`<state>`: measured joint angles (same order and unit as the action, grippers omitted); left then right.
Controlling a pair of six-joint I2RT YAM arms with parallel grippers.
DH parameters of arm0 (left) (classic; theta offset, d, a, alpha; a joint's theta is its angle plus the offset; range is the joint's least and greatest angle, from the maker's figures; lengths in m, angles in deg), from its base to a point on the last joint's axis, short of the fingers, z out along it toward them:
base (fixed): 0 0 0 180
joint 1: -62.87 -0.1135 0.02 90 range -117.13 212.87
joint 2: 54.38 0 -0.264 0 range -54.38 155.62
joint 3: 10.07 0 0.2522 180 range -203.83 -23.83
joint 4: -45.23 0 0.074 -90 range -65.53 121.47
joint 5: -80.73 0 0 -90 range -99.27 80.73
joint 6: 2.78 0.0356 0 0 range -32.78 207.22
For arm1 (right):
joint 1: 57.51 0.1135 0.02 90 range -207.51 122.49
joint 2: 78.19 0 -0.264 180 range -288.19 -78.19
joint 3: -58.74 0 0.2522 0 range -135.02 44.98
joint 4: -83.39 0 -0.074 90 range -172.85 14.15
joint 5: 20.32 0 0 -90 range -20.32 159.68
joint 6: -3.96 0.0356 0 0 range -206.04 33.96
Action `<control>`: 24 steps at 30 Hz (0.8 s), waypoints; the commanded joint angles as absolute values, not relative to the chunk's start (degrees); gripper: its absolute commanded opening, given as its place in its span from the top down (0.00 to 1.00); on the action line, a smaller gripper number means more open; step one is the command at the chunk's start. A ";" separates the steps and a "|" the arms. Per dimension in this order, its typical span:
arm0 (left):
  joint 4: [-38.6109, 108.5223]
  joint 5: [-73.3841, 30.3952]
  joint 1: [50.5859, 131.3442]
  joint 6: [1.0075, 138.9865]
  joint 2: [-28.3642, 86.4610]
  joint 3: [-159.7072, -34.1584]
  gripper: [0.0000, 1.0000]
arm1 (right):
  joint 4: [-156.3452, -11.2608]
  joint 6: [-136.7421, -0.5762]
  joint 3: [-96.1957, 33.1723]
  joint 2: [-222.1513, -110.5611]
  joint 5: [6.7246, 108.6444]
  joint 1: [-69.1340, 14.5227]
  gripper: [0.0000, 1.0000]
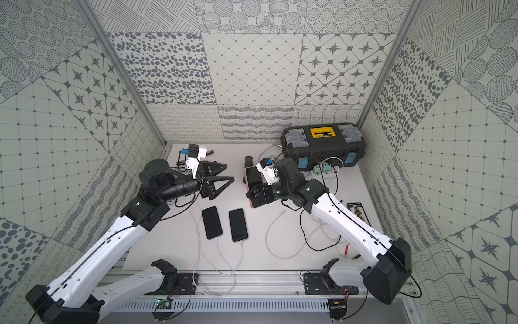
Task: Unplug the charging cable from the phone
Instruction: Place the phone at the center of the board.
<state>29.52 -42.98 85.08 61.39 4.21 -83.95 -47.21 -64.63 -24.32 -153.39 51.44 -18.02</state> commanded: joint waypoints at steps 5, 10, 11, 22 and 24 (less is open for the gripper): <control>22.57 -30.66 85.00 67.17 3.00 -82.84 0.02 | -45.94 -55.80 -25.30 -159.68 72.21 -14.58 0.49; 22.46 -29.93 84.92 67.18 2.83 -82.19 0.02 | -43.09 -54.91 -26.75 -167.13 74.87 -13.86 0.48; 22.49 -29.81 84.93 67.18 2.78 -82.12 0.02 | -42.90 -54.97 -26.94 -168.49 74.98 -13.80 0.48; 21.93 -29.00 84.75 67.26 2.91 -81.99 0.02 | -42.82 -56.77 -29.37 -180.17 72.93 -13.45 0.48; 21.80 -28.97 84.75 67.27 2.79 -81.99 0.02 | -42.78 -56.61 -29.38 -181.30 72.92 -13.42 0.48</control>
<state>22.48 -30.26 84.95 65.96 3.07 -81.98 -41.07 -56.24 -27.29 -180.71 72.67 -13.74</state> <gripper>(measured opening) 0.981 0.782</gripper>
